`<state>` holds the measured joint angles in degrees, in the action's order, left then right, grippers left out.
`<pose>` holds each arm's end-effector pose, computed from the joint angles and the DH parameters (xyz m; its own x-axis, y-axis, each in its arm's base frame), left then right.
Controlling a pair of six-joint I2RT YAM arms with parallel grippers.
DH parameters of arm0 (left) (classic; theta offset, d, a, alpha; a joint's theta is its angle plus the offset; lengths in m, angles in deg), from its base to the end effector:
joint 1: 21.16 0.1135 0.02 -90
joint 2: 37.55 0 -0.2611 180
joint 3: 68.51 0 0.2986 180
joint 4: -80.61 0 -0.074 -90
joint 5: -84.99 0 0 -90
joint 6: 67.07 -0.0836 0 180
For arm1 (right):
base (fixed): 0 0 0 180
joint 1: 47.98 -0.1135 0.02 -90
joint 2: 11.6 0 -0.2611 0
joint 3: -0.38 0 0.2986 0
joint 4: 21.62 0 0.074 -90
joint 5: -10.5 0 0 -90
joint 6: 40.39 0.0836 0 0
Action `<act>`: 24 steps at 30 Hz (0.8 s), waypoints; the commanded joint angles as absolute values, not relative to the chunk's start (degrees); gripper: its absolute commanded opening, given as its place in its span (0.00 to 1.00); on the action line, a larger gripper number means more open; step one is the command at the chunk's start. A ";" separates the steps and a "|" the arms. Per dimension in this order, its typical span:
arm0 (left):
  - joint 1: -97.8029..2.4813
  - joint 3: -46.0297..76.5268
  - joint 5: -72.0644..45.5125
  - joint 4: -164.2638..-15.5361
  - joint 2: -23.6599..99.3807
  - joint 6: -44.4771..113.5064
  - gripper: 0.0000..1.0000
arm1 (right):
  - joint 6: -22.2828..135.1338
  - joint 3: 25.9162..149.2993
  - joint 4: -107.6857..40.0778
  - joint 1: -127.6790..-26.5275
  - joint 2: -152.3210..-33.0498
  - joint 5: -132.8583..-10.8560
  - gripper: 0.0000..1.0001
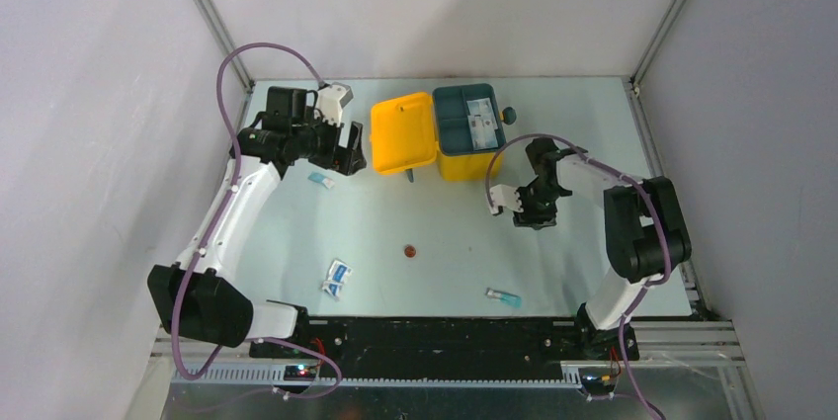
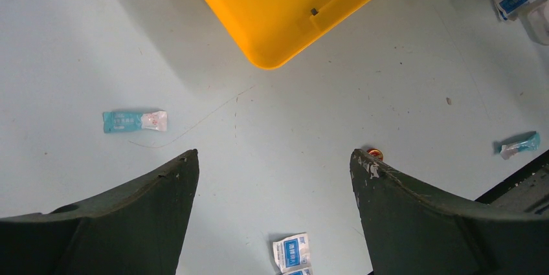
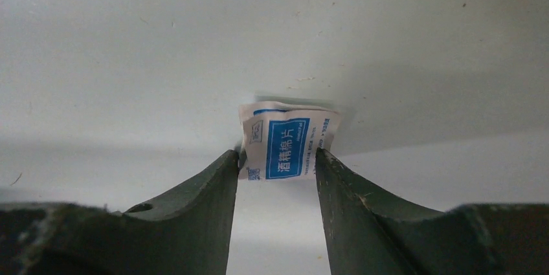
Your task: Organize the medicine kit
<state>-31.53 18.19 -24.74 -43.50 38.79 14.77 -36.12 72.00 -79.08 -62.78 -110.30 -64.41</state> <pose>0.3481 -0.0924 0.3119 -0.6378 0.2525 -0.7276 0.4976 0.8562 -0.1390 0.3232 0.1079 0.0816 0.1982 -0.9435 -0.2655 -0.9799 -0.1845 -0.0756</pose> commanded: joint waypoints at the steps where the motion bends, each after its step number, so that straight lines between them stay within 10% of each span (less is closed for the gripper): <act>1: -31.62 19.27 -24.79 -43.51 37.78 13.29 0.91 | -35.88 70.67 -77.19 -64.03 -111.71 -66.11 0.50; 12: -31.63 19.26 -26.11 -43.76 38.90 14.40 0.90 | -30.22 69.88 -78.32 -65.06 -100.90 -64.45 0.05; 24: -31.62 19.03 -27.66 -45.14 39.59 15.91 0.90 | -21.43 76.13 -82.51 -69.17 -87.61 -55.89 0.00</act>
<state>-31.53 18.19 -25.59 -43.57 39.93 15.03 -26.37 70.65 -80.69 -68.05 -90.43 -62.15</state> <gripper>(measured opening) 0.899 0.009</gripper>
